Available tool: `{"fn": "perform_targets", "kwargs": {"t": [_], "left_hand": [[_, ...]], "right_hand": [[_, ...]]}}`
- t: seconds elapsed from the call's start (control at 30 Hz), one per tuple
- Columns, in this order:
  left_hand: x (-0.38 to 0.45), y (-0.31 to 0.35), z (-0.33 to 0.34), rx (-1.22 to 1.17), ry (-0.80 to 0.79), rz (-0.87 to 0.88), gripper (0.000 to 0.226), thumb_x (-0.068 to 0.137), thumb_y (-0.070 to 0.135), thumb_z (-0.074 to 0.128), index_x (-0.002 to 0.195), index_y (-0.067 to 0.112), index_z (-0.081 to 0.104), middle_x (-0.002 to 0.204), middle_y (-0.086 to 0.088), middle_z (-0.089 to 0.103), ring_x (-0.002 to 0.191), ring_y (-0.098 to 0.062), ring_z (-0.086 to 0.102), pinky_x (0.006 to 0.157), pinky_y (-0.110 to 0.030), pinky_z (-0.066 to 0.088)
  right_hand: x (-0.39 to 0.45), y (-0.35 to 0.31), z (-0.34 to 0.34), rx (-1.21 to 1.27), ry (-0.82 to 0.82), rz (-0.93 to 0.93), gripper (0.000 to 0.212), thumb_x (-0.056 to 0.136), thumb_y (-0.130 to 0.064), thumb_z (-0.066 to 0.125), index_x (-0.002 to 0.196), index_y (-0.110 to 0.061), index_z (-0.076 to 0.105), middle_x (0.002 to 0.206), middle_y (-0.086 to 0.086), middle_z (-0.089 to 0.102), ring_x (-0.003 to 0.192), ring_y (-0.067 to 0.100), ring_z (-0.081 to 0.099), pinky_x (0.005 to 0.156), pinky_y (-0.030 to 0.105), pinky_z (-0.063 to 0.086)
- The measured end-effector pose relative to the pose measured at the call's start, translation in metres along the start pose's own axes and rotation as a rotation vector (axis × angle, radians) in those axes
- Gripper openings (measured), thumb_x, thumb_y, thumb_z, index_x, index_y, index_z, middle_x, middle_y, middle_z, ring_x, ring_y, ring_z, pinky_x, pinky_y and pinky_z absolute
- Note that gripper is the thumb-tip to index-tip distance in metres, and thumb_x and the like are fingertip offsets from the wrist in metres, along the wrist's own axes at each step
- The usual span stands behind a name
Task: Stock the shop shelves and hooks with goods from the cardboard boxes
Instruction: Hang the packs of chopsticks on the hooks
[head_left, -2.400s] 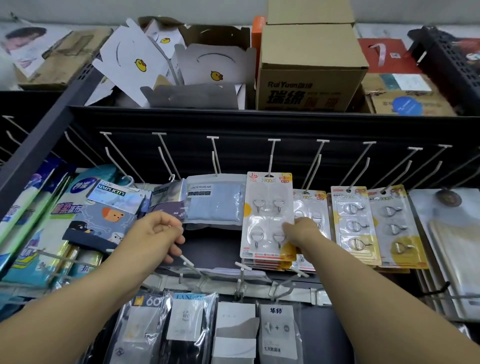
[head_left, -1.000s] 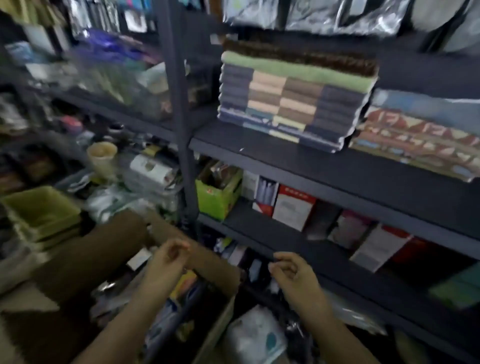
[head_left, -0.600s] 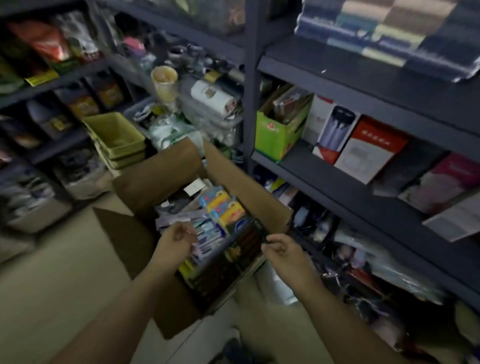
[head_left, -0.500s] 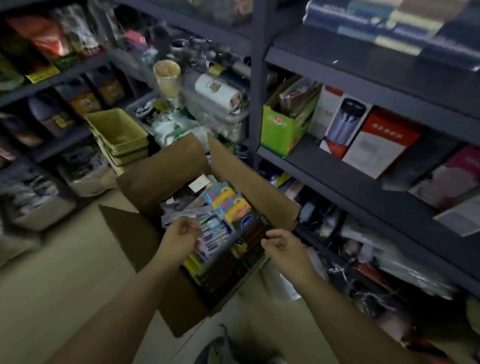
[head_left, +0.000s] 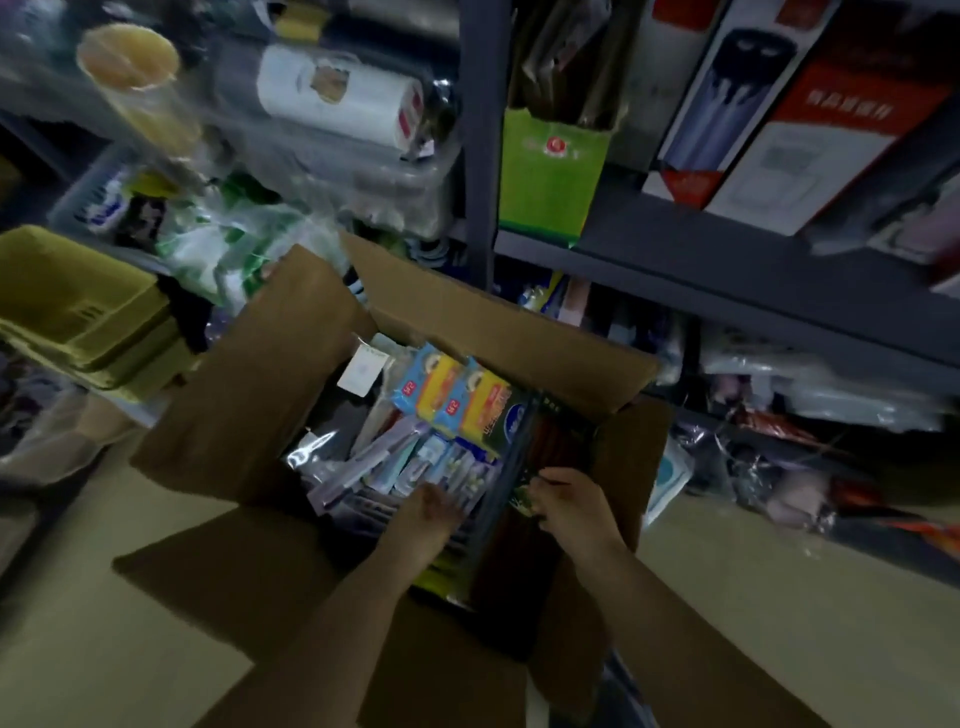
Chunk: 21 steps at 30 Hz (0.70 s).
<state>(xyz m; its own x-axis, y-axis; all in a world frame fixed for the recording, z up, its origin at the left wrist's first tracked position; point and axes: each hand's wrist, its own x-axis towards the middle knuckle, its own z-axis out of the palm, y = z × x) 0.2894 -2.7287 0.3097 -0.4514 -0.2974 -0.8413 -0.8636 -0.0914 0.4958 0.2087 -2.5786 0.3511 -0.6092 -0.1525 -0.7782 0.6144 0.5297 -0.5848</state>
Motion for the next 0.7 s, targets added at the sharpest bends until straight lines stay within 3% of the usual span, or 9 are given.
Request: {"fn": "perform_targets", "kwargs": {"t": [0.03,0.07,0.13,0.2,0.3,0.4,0.53,0.63,0.7], "left_hand": [[0.007,-0.003,0.004,0.031,-0.034,-0.011,0.024,0.095,0.006,0.050,0.076,0.013,0.037,0.109,-0.023,0.054,0.079,-0.015,0.055,0.055,-0.020,0.037],[0.014,-0.006,0.009,0.063,-0.058,-0.012,0.024,0.095,0.008,0.052,0.077,0.014,0.037,0.093,-0.009,0.045,0.082,-0.017,0.053,0.060,-0.021,0.037],[0.027,-0.014,0.019,0.138,-0.107,0.014,0.019,0.093,0.018,0.057,0.084,0.012,0.042,0.091,-0.003,0.045,0.088,-0.020,0.050,0.070,-0.026,0.036],[0.036,-0.019,0.028,0.209,-0.133,0.064,0.021,0.091,0.027,0.061,0.095,0.010,0.049,0.089,-0.004,0.051,0.086,-0.021,0.055,0.066,-0.027,0.038],[0.049,-0.027,0.043,0.232,-0.147,0.113,0.035,0.086,0.033,0.066,0.096,0.002,0.053,0.082,-0.008,0.054,0.080,-0.025,0.060,0.057,-0.020,0.040],[0.059,-0.033,0.055,0.194,-0.152,0.089,0.042,0.082,0.031,0.071,0.113,0.006,0.058,0.098,-0.003,0.065,0.094,-0.022,0.064,0.073,-0.026,0.053],[0.056,-0.028,0.062,0.173,-0.066,0.100,0.032,0.081,0.025,0.074,0.105,0.012,0.057,0.097,-0.003,0.063,0.095,-0.023,0.063,0.075,-0.030,0.051],[0.045,-0.024,0.057,0.126,-0.089,0.093,0.026,0.082,0.024,0.073,0.100,0.015,0.057,0.094,-0.002,0.065,0.093,-0.022,0.064,0.081,-0.036,0.053],[0.039,-0.024,0.048,0.074,-0.112,0.094,0.033,0.080,0.023,0.074,0.107,0.011,0.059,0.096,-0.004,0.067,0.090,-0.021,0.065,0.076,-0.035,0.055]], "right_hand": [[0.002,0.006,0.000,0.032,0.020,0.020,0.023,0.096,-0.028,0.054,0.118,-0.021,0.056,0.087,-0.001,0.062,0.092,0.027,0.064,0.089,0.046,0.051],[0.004,0.011,0.000,0.065,0.041,0.037,0.022,0.097,-0.027,0.053,0.117,-0.020,0.056,0.086,0.000,0.062,0.089,0.026,0.063,0.086,0.044,0.052],[0.008,0.021,-0.002,0.119,0.080,0.061,0.021,0.097,-0.025,0.053,0.116,-0.019,0.056,0.090,0.001,0.063,0.085,0.020,0.061,0.080,0.038,0.051],[0.012,0.028,-0.003,0.144,0.112,0.071,0.017,0.097,-0.024,0.053,0.113,-0.021,0.056,0.093,0.001,0.065,0.086,0.018,0.062,0.084,0.037,0.051],[0.014,0.035,-0.005,0.150,0.123,0.047,0.011,0.097,-0.025,0.052,0.107,-0.025,0.056,0.094,0.000,0.066,0.090,0.015,0.063,0.086,0.036,0.051],[0.015,0.038,-0.007,0.173,0.120,0.020,0.009,0.097,-0.021,0.052,0.102,-0.028,0.057,0.094,-0.001,0.066,0.089,0.013,0.063,0.079,0.029,0.051],[0.015,0.038,-0.010,0.196,0.109,0.010,0.012,0.098,-0.018,0.051,0.103,-0.026,0.057,0.095,-0.002,0.066,0.088,0.011,0.062,0.073,0.022,0.049],[0.012,0.036,-0.010,0.182,0.095,-0.001,0.012,0.098,-0.018,0.050,0.104,-0.026,0.057,0.095,-0.002,0.066,0.088,0.011,0.062,0.072,0.021,0.050],[0.008,0.032,-0.010,0.159,0.091,-0.012,0.012,0.098,-0.019,0.050,0.105,-0.026,0.058,0.096,-0.002,0.066,0.088,0.012,0.063,0.074,0.024,0.051]]}}
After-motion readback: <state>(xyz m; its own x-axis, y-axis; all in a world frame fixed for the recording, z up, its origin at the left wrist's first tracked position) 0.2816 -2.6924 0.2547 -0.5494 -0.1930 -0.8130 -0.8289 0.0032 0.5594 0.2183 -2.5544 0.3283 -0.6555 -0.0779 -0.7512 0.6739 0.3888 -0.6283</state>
